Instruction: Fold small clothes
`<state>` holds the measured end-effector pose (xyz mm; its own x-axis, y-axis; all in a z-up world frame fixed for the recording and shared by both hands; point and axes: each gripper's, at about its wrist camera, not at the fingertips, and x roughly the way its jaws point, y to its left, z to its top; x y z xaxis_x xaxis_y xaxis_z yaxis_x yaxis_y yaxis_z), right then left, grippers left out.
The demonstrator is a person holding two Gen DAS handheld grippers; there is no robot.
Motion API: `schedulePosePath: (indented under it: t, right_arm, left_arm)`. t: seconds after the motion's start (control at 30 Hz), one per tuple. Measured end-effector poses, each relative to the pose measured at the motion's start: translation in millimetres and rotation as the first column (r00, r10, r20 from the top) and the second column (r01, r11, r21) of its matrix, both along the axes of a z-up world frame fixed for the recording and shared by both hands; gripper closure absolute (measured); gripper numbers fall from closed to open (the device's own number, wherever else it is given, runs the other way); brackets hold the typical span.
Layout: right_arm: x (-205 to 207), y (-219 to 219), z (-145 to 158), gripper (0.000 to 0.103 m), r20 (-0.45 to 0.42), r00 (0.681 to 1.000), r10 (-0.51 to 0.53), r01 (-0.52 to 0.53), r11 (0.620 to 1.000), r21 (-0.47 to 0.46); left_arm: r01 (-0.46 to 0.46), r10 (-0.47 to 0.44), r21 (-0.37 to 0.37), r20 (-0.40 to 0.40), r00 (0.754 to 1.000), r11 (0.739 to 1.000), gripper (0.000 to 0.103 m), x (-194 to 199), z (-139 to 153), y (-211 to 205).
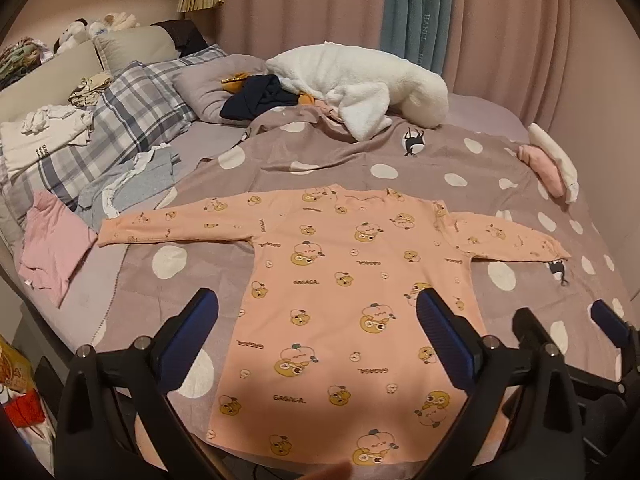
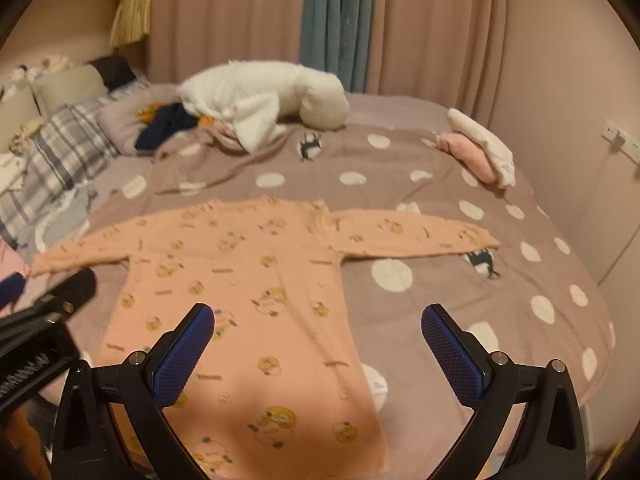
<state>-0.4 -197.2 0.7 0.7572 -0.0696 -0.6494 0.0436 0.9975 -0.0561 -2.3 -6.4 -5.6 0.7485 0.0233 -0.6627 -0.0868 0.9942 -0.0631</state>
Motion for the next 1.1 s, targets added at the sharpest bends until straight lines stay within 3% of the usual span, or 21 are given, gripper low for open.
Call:
schedulePosePath:
  t: [0.4,1.1]
  right_arm:
    - [0.5,-5.7,-4.1,0.0,-0.009,1.0,0.009,-0.008,0.997,0.082]
    - [3.2,-11.9,-13.1,0.0,-0.08,0.997,-0.015,0.022,0.996,0.09]
  left_arm:
    - [0.028,-0.028,0.009,0.039,0.999,1.0,0.004,-3.7,6.5,-4.5]
    - [0.016,-0.016,0.05,-0.005,1.0,0.999,0.004,-1.4,-3.5,-5.3]
